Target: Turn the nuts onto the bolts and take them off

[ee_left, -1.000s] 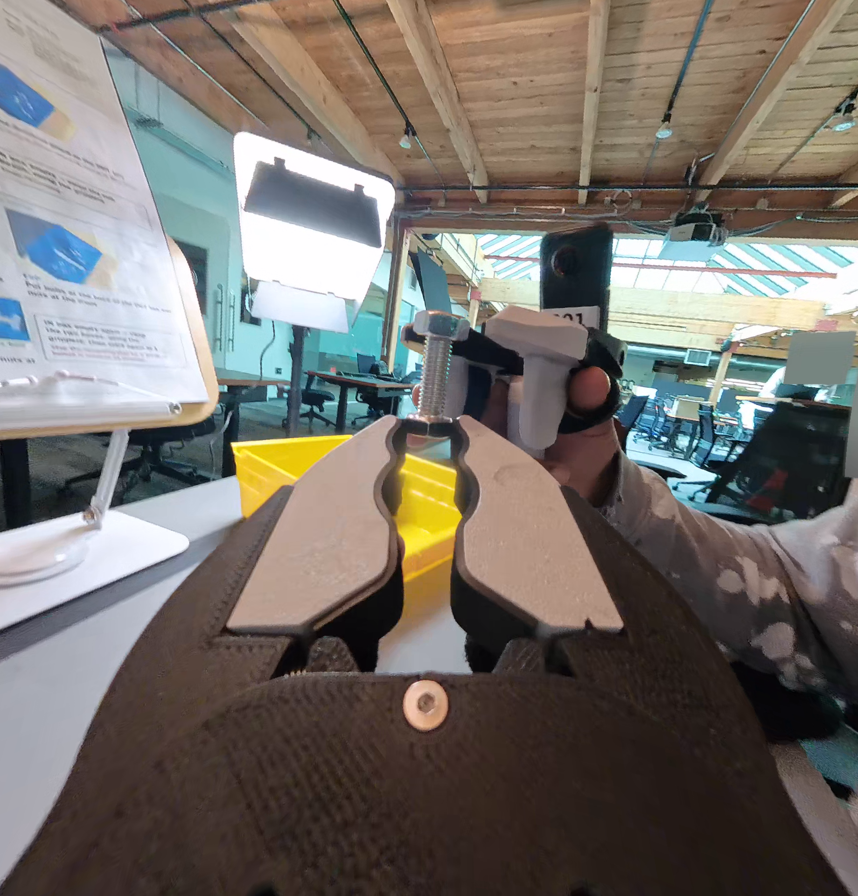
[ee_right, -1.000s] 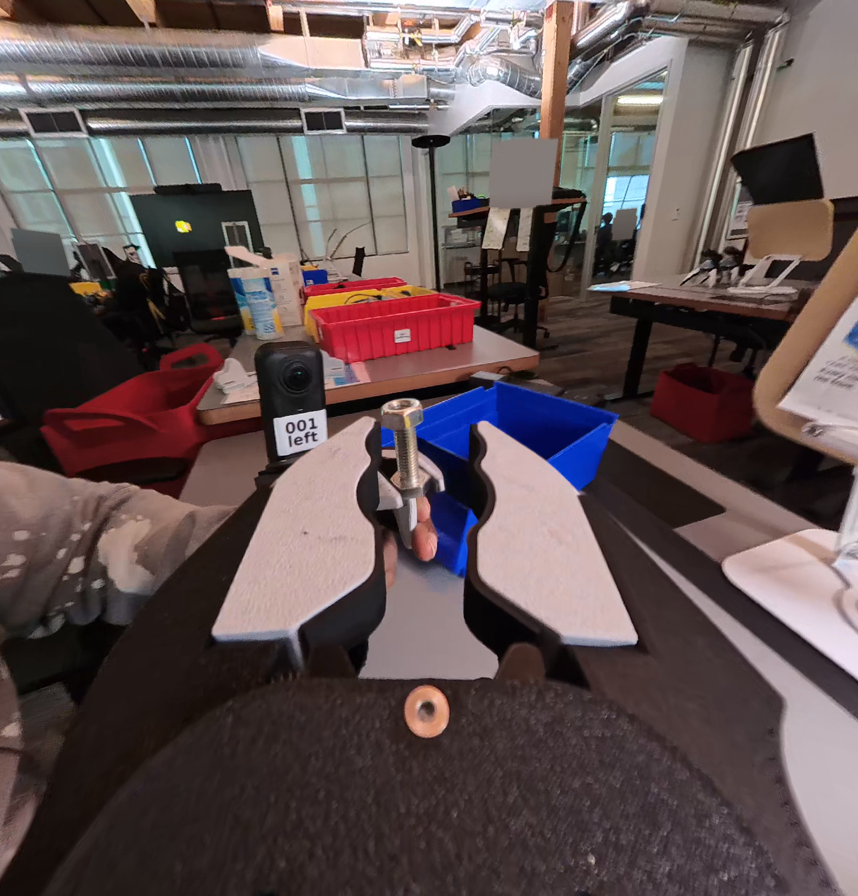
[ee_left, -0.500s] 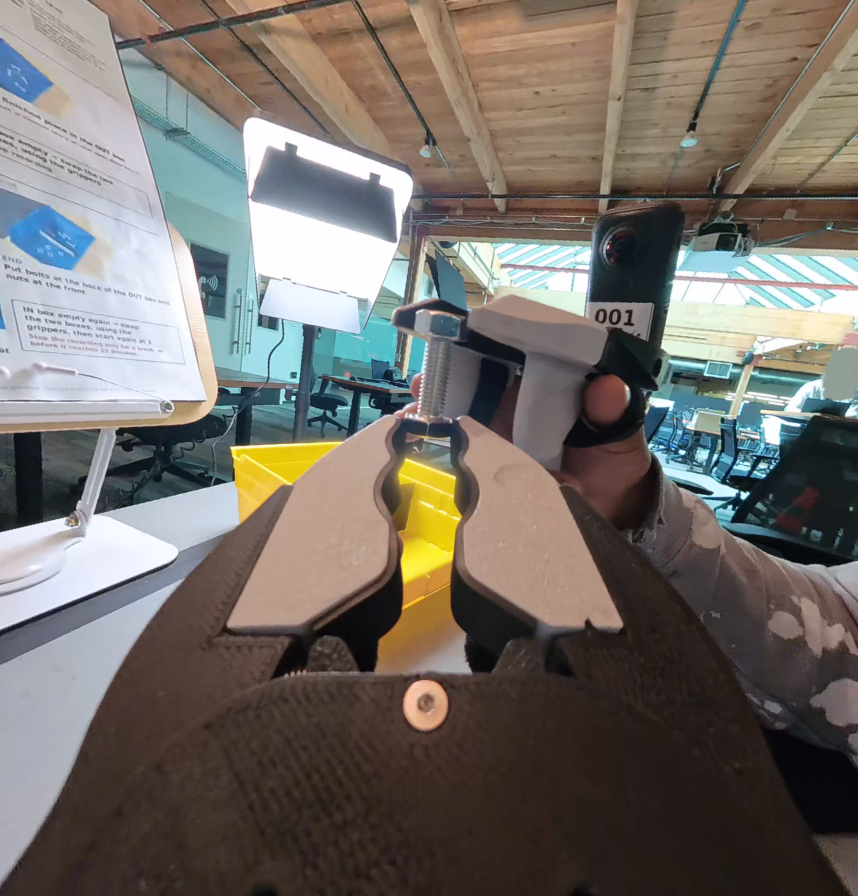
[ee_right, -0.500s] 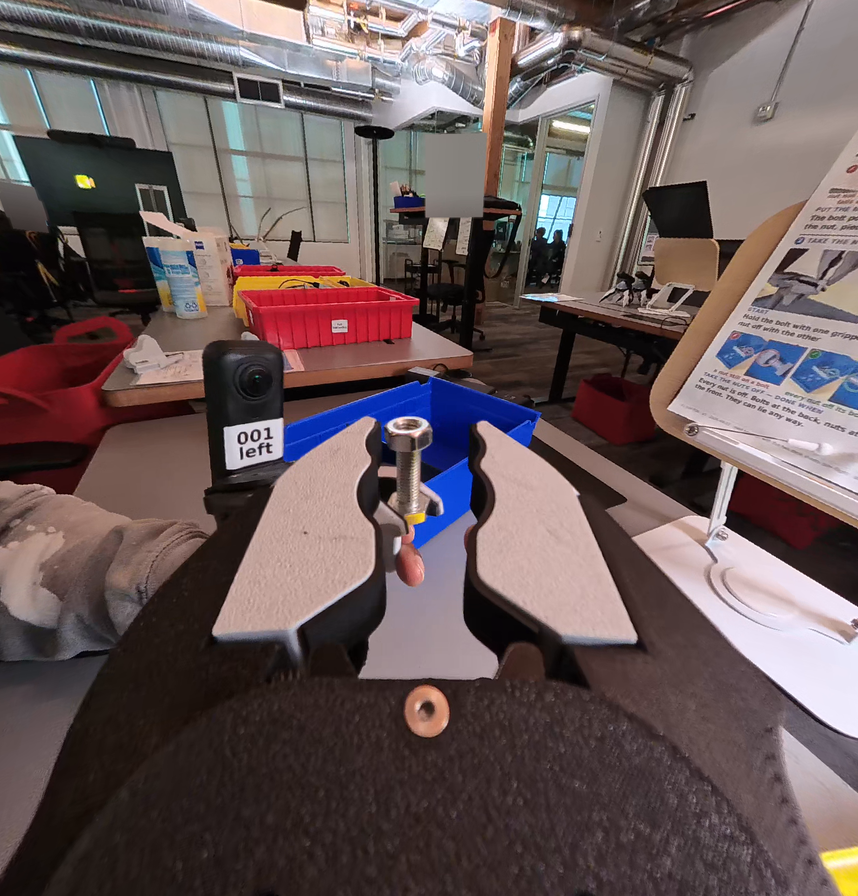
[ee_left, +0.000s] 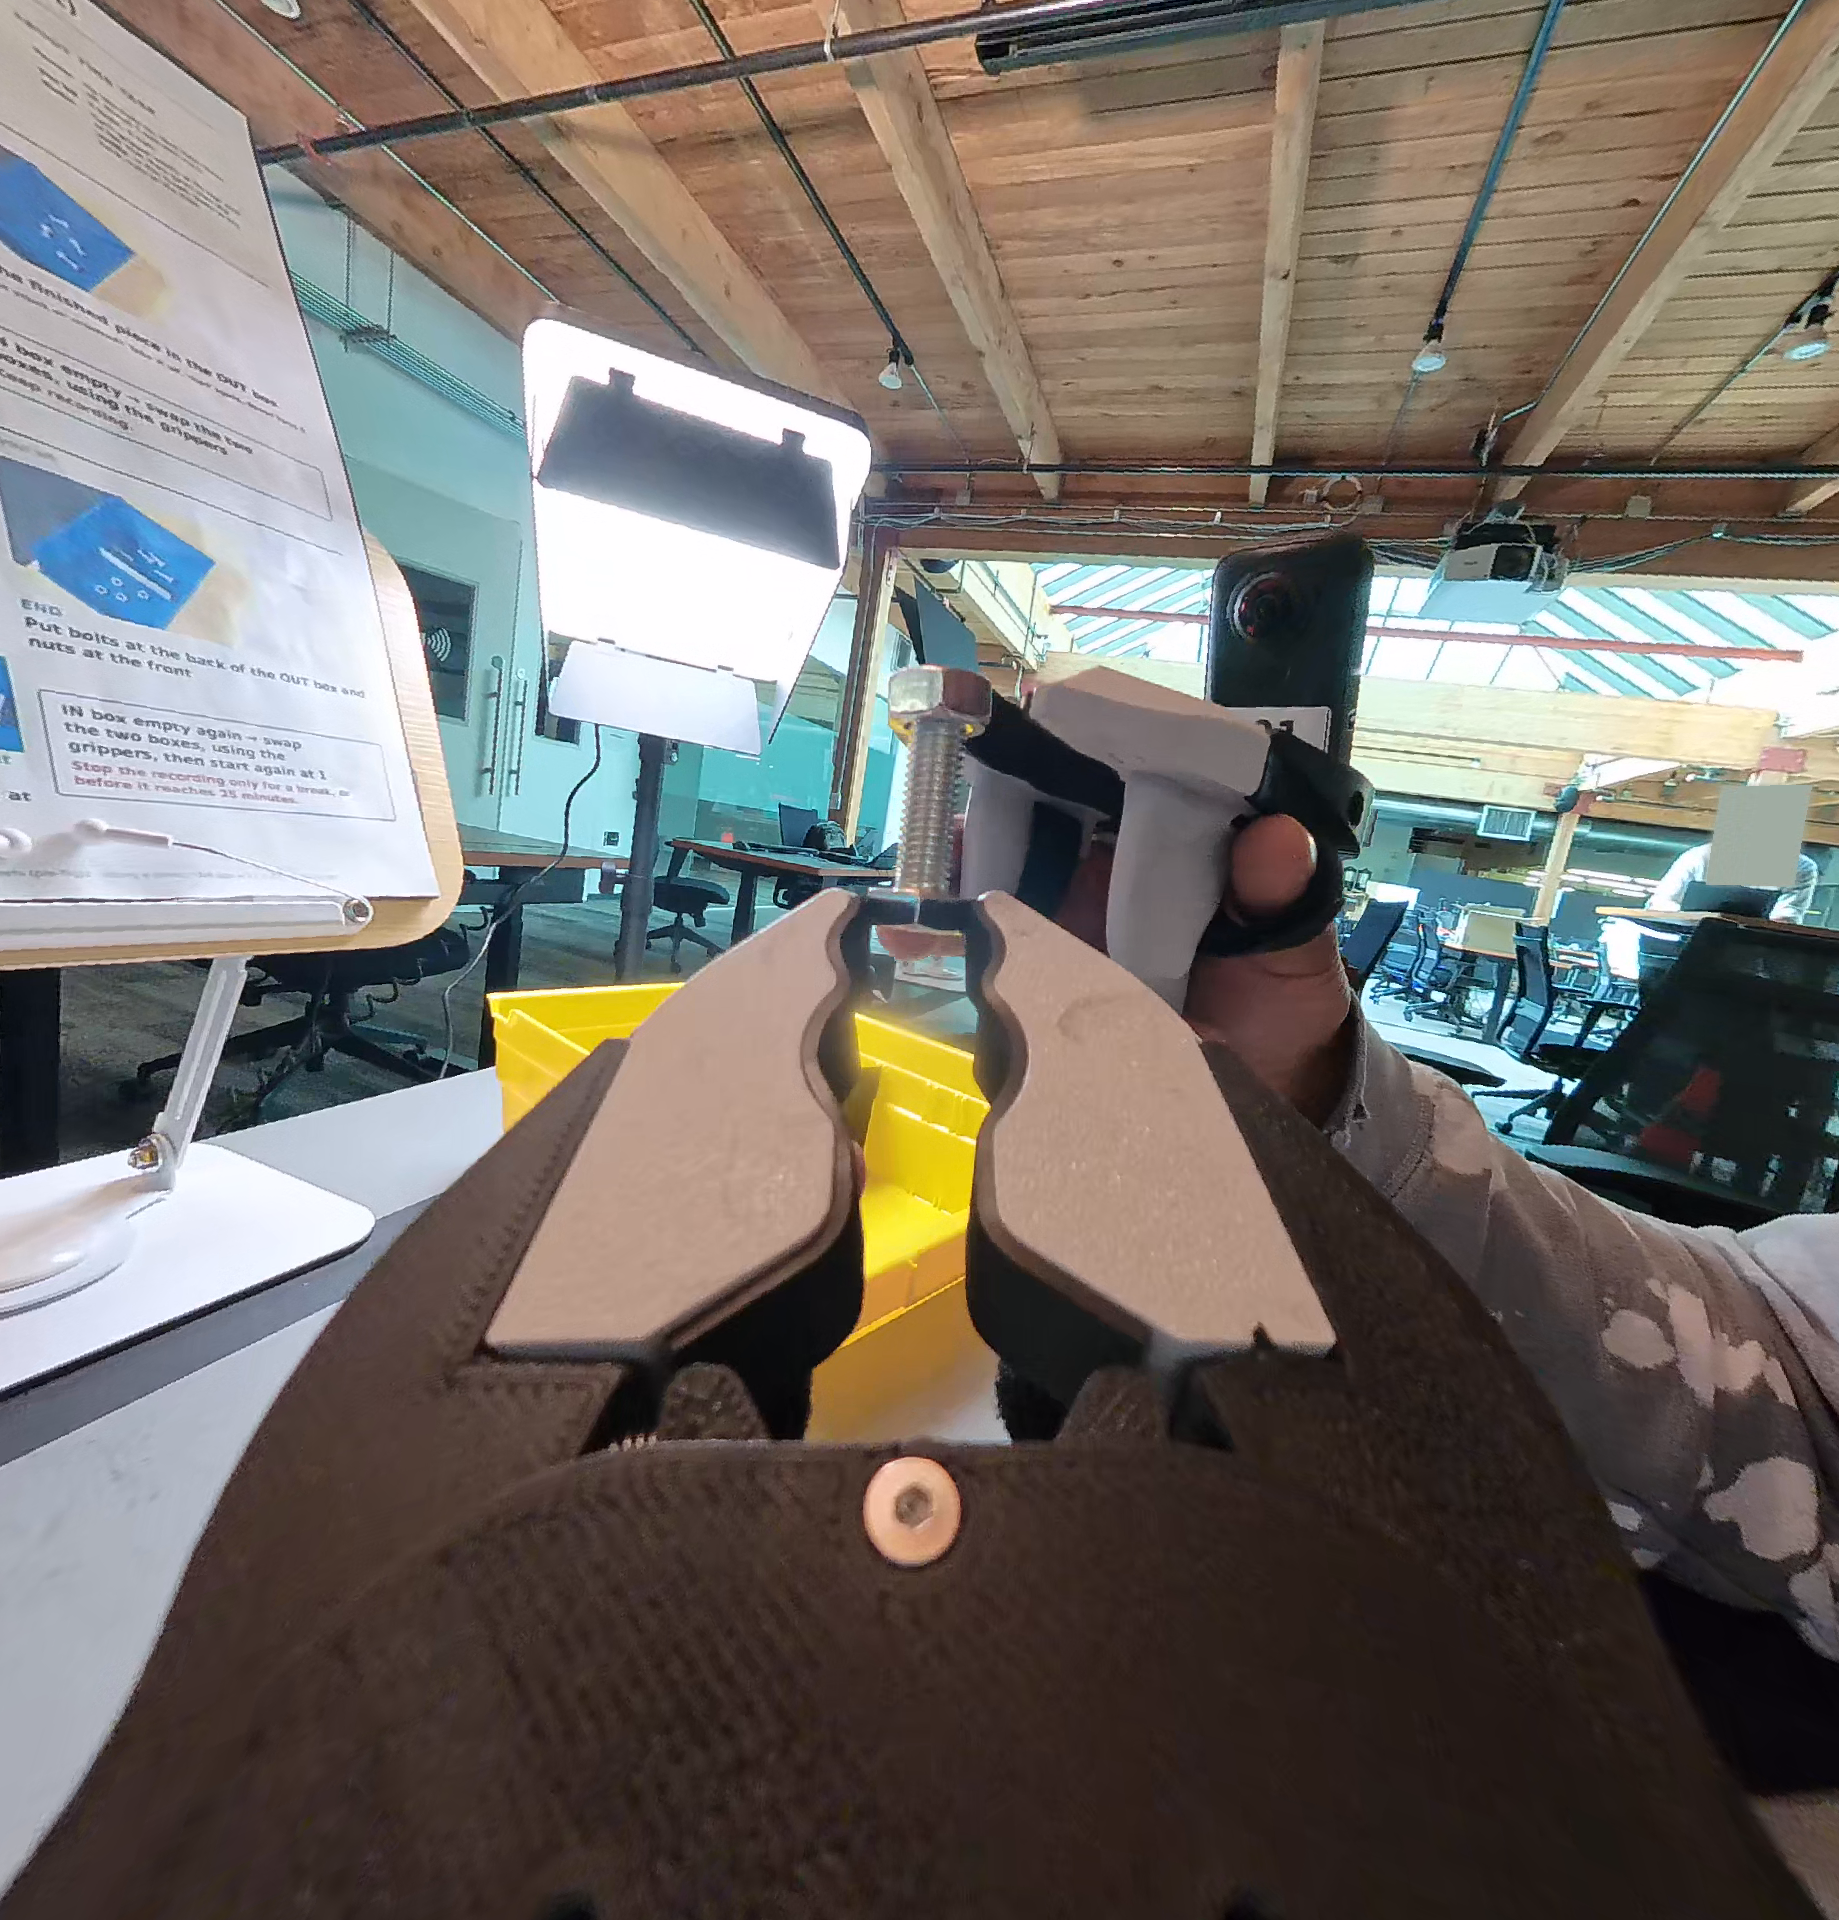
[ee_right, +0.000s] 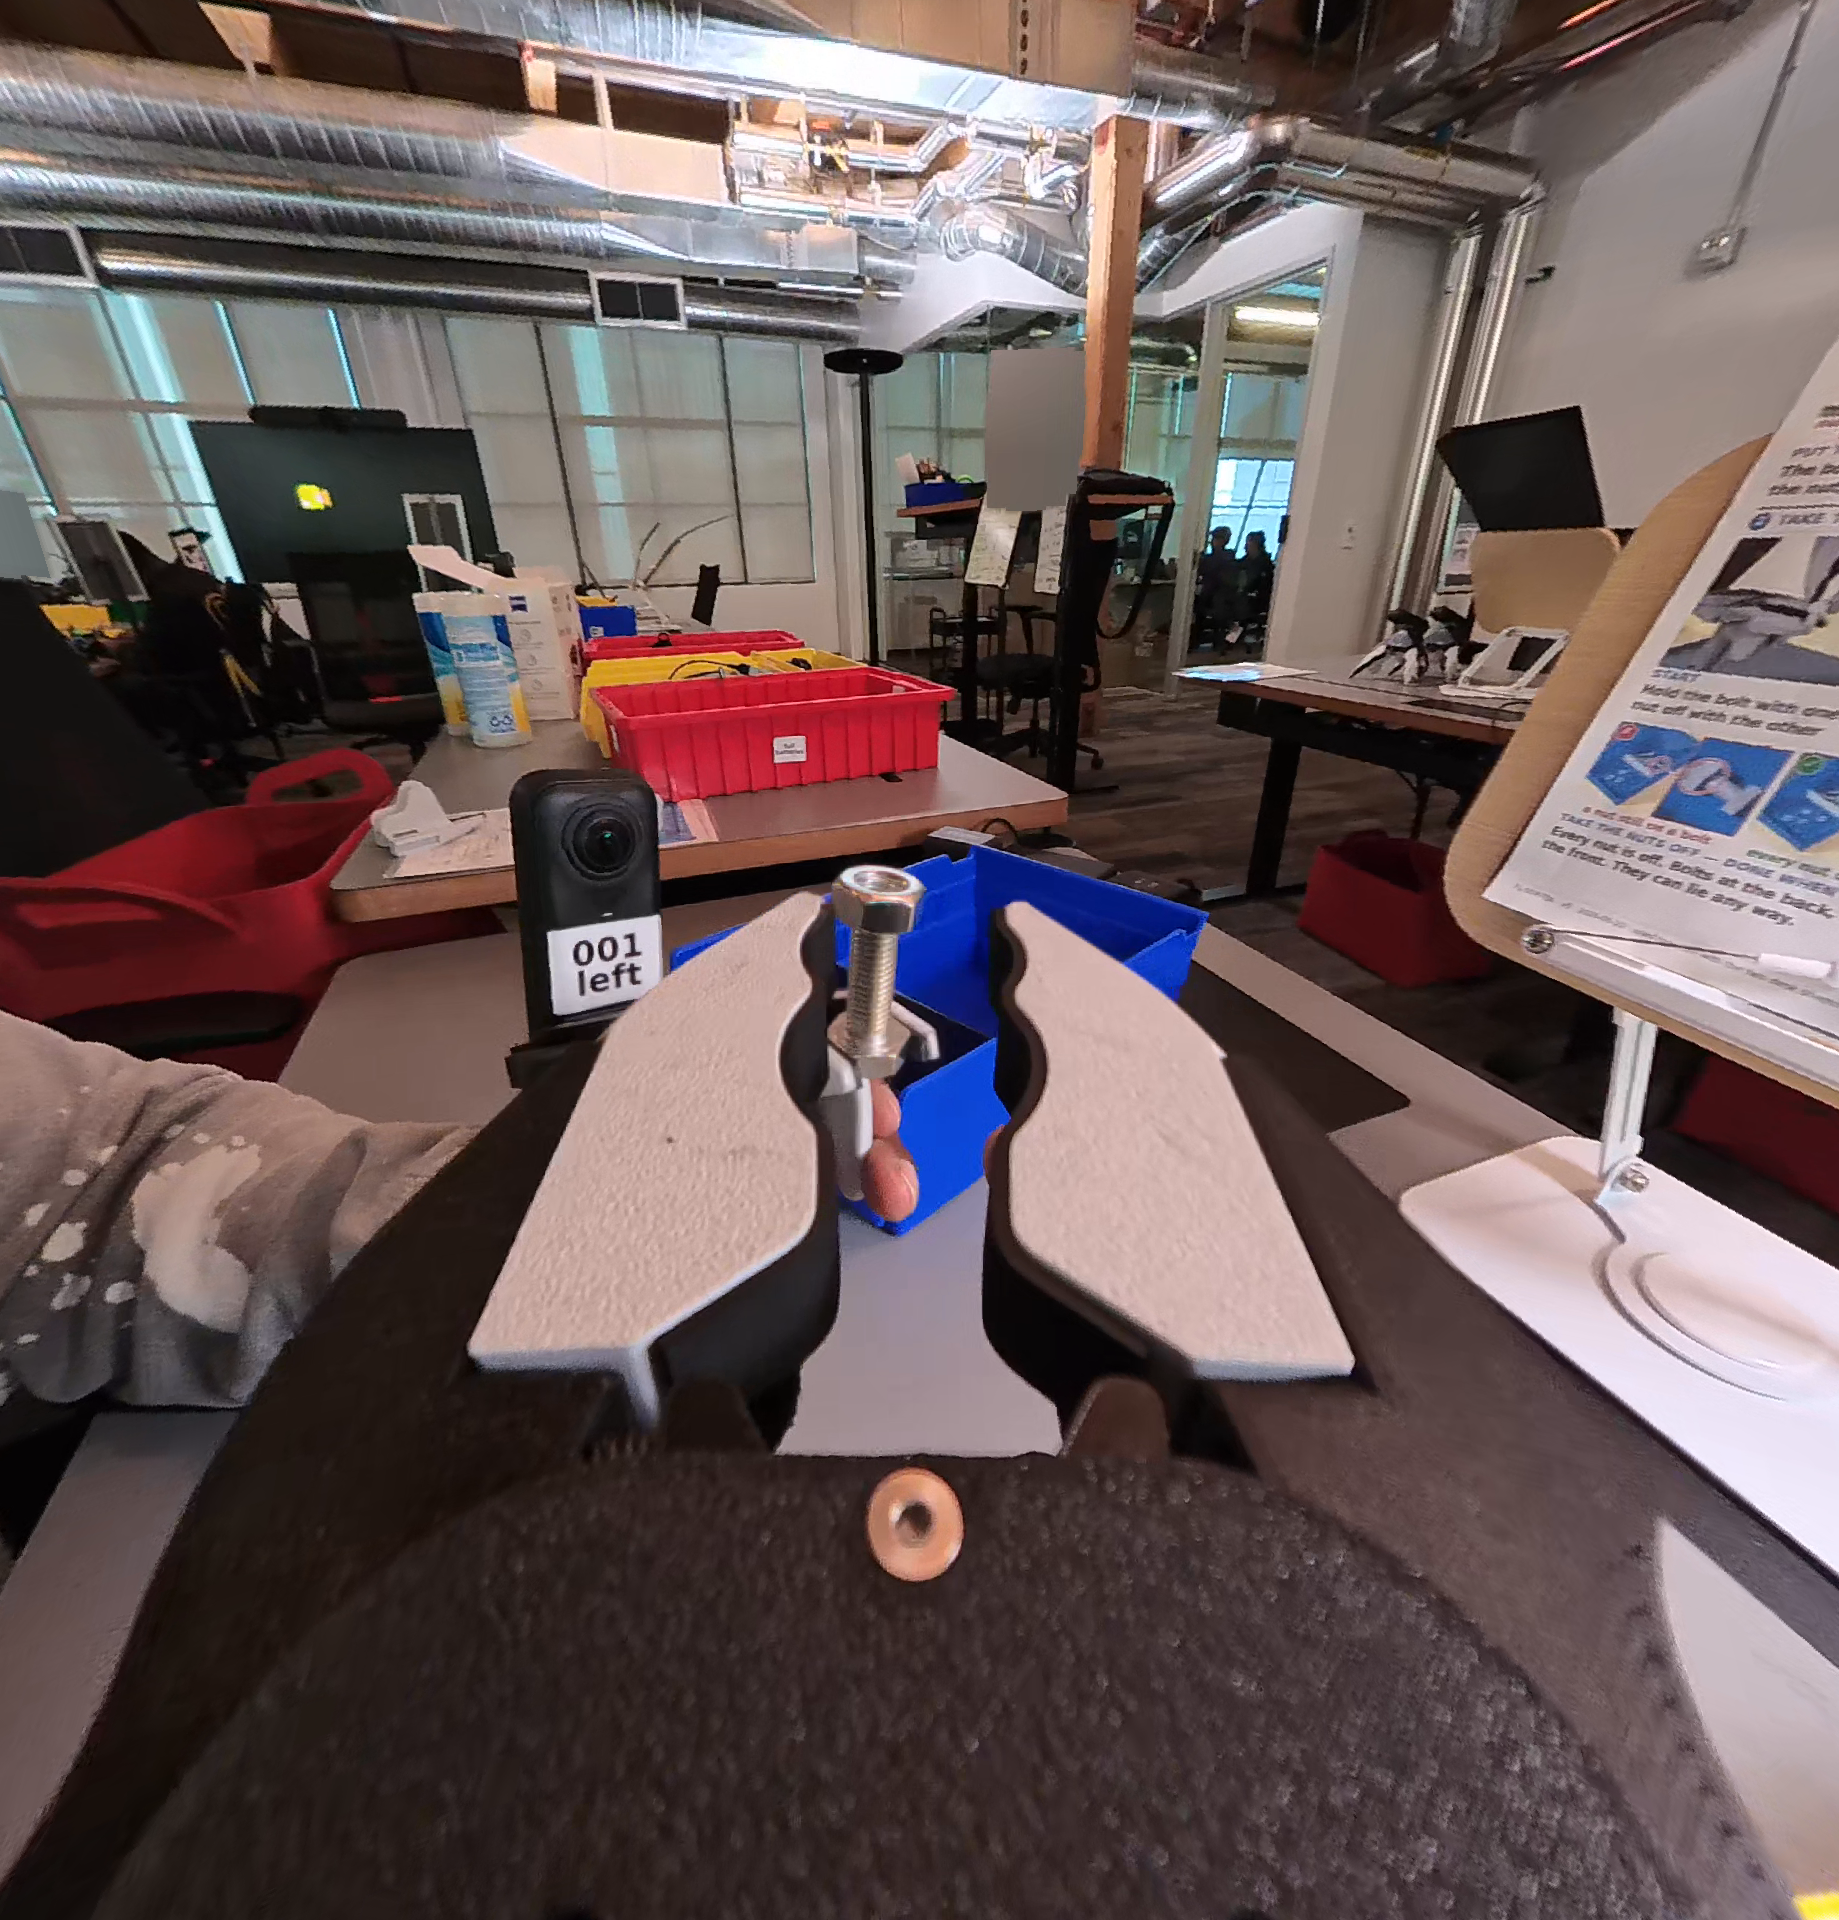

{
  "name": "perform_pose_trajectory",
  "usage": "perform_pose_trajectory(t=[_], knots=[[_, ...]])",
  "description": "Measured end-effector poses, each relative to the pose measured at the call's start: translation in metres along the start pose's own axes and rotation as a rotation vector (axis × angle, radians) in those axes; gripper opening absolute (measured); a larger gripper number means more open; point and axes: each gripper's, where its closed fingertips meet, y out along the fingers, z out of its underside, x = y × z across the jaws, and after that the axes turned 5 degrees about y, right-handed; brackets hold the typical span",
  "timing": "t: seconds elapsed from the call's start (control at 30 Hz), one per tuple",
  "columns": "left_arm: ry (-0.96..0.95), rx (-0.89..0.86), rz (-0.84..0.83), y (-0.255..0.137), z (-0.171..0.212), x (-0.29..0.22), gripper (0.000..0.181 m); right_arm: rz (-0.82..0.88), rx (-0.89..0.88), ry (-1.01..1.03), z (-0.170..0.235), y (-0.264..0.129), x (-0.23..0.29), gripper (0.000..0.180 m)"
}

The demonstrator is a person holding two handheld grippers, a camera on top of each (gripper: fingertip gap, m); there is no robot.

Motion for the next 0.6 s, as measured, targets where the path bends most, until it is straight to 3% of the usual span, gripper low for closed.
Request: perform_pose_trajectory(t=[0.47, 0.6], knots=[[-0.004, 0.053, 0.095, 0.003, 0.01, -0.013, 0.018, -0.049, 0.079, -0.066, 0.011, 0.004, 0.012, 0.019], [-0.045, 0.116, 0.052, 0.0, 0.022, 0.005, 0.018, -0.02, -0.008, -0.079, -0.024, -0.026, -0.004, 0.019]])
